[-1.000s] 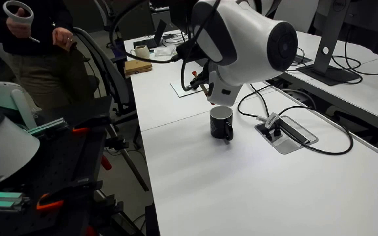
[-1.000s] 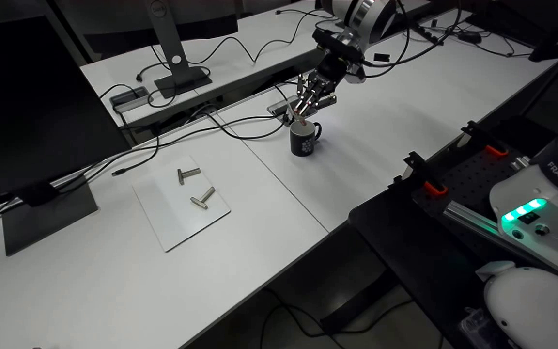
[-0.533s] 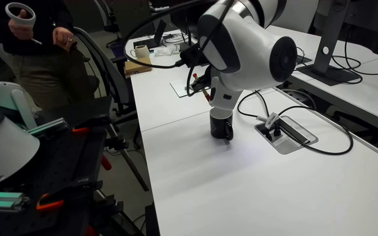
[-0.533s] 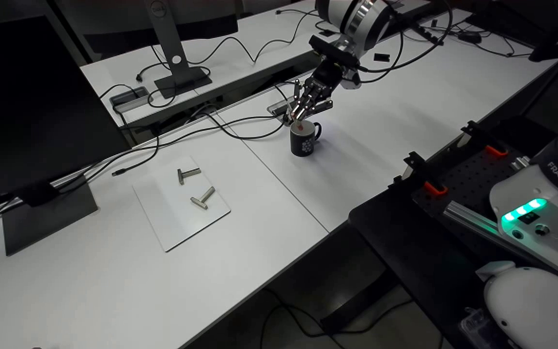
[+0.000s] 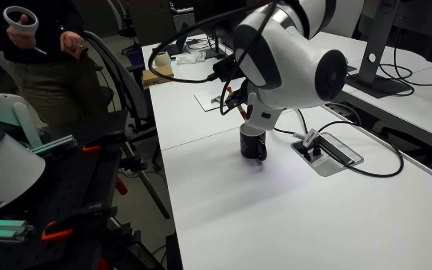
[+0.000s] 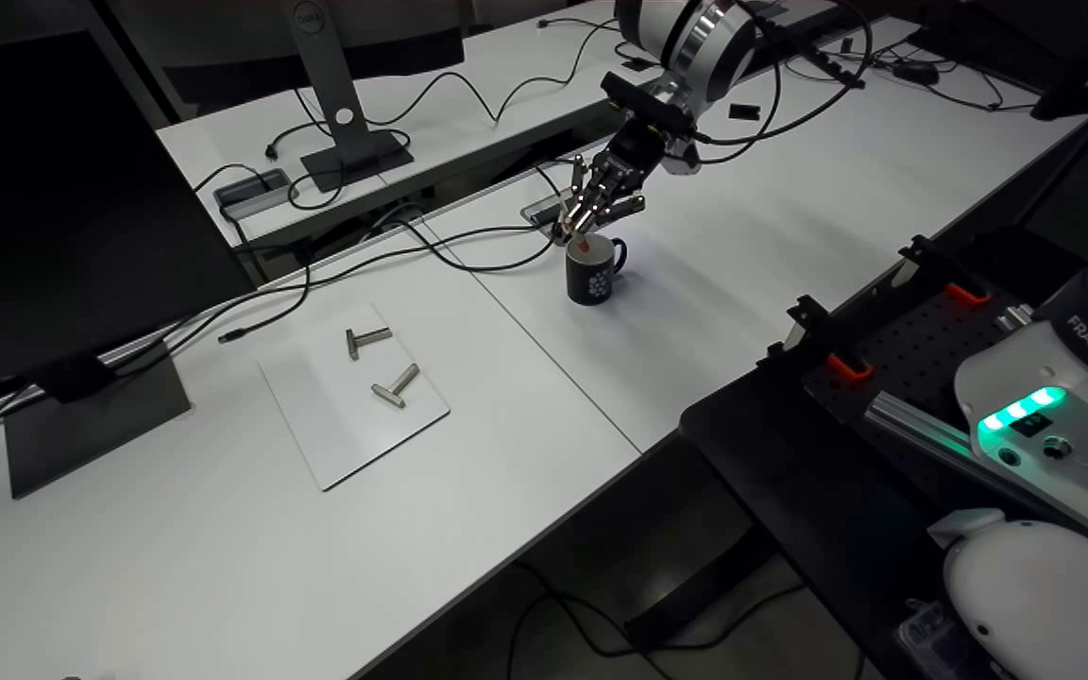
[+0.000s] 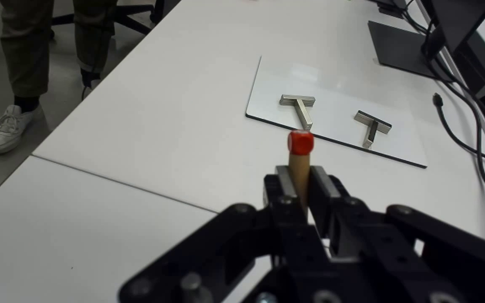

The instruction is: Put the sharpie in the mug

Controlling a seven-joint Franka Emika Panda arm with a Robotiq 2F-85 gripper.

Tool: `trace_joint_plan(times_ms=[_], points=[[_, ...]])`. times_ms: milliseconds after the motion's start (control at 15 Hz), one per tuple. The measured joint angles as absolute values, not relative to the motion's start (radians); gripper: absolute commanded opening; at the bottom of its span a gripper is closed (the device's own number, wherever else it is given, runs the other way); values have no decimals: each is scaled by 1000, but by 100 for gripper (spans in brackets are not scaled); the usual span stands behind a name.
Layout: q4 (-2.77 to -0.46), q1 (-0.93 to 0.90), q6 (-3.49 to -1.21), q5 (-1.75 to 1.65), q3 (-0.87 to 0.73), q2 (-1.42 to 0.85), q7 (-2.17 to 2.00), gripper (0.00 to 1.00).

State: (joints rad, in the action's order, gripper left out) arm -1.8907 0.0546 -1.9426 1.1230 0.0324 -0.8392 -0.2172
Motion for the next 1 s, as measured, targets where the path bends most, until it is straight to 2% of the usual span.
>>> trace_joint_plan(times_ms=[400, 467, 600, 1000], points=[[-1875, 55, -1943, 1139, 22, -853, -217, 4], [-1872, 55, -1943, 1141, 22, -856, -217, 40], [-1868, 55, -1943, 1146, 22, -861, -217, 47], [-1867, 55, -1943, 1161, 21, -863, -218, 93]])
